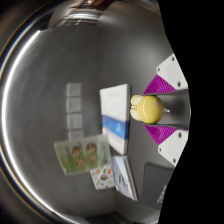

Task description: Arrange mouse

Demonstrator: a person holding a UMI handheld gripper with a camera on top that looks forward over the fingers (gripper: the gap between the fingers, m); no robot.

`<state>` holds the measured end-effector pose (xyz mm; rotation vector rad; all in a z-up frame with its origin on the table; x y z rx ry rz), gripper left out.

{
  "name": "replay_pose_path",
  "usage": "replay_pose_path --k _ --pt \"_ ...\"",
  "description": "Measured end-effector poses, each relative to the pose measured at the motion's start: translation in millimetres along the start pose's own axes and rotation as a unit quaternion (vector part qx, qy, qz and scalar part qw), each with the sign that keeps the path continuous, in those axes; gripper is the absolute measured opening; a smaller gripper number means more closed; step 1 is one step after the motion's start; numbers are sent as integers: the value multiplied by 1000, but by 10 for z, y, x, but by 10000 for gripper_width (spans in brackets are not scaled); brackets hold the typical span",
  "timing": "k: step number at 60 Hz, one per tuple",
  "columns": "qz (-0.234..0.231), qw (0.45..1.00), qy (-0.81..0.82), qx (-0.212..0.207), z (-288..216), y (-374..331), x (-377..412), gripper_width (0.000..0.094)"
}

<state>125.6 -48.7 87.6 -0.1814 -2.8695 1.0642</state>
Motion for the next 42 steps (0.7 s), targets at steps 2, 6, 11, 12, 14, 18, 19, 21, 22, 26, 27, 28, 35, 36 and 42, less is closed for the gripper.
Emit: replay_pose_path --k 2,6,11,12,14,18,19,21,22,26,27,28,35,36,42 --pt "-4 1000 -13 -18 -58 -185 227 394" --pt "-25 998 -23 -50 -167 -558 784 393" --pt "-37 995 -49 -75 -166 -952 1633 392" --pt "-41 995 -54 -78 -142 -993 1797 391" --pt "-51 993 -62 -82 -50 -979 2096 390" --pt "-71 994 -64 -60 168 -1000 2649 391" --pt "-75 994 -64 -53 246 -973 2756 391" --pt "-79 994 -69 -35 415 -901 2937 391" --pt "-77 994 -72 -34 543 -761 3017 390" --pt "-64 995 -81 11 760 -635 3143 391" --pt "-62 995 -78 19 808 -598 3158 391" --pt "-60 995 -76 26 847 -565 3172 392" --pt "-52 994 -79 60 1040 -372 3212 400" --pt "-49 994 -83 57 1035 -370 3216 395" --pt "-42 992 -93 67 1036 -358 3233 489"
Point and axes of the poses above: the point between the fingertips, and its own axes, seen from behind it with the camera up: x to the left, z down, y forward, the way the camera looks, the point moved 9 cm from there along -y, backward, against the way the camera looks, and after that the axes turned 13 degrees about x, right-handed, at the moved point
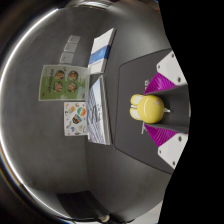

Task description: Arrange mouse

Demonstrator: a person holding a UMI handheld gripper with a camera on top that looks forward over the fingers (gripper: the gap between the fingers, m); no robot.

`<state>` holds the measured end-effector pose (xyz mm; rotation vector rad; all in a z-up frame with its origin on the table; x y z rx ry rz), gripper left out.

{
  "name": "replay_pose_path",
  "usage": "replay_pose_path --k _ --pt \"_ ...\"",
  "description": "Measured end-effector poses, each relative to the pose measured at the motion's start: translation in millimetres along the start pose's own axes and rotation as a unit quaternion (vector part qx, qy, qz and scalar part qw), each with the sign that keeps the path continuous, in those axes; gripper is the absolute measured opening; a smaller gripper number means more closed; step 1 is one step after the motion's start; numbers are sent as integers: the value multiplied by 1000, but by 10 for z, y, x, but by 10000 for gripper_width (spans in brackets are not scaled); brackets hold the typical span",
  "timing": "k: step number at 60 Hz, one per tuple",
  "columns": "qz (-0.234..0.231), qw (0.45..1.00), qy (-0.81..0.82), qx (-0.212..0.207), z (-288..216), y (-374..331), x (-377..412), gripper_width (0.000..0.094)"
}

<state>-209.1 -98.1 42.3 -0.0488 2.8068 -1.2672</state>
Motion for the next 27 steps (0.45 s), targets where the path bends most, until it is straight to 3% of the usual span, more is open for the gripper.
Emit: replay_pose_path --k 3,10,13,17,18,27 --pt "-1 1000 -4 4 -4 1 -5 535" --pt "-32 999 13 15 60 -163 35 896" --pt "-42 999 15 14 96 -338 -1 837" --pt "-45 999 18 16 201 -551 -67 883" --pt "-45 999 18 16 230 -604 -92 850" --pt "-21 999 31 17 547 -1008 -453 853"
Point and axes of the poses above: the point between the fingertips, and its own axes, seen from behind it with the camera up: x to the left, z down, y forward, the way the camera looks, the point moved 9 cm from there along -y, backward, against the way the camera looks, and after that the axes turned 13 degrees about x, right-handed, at the moved point
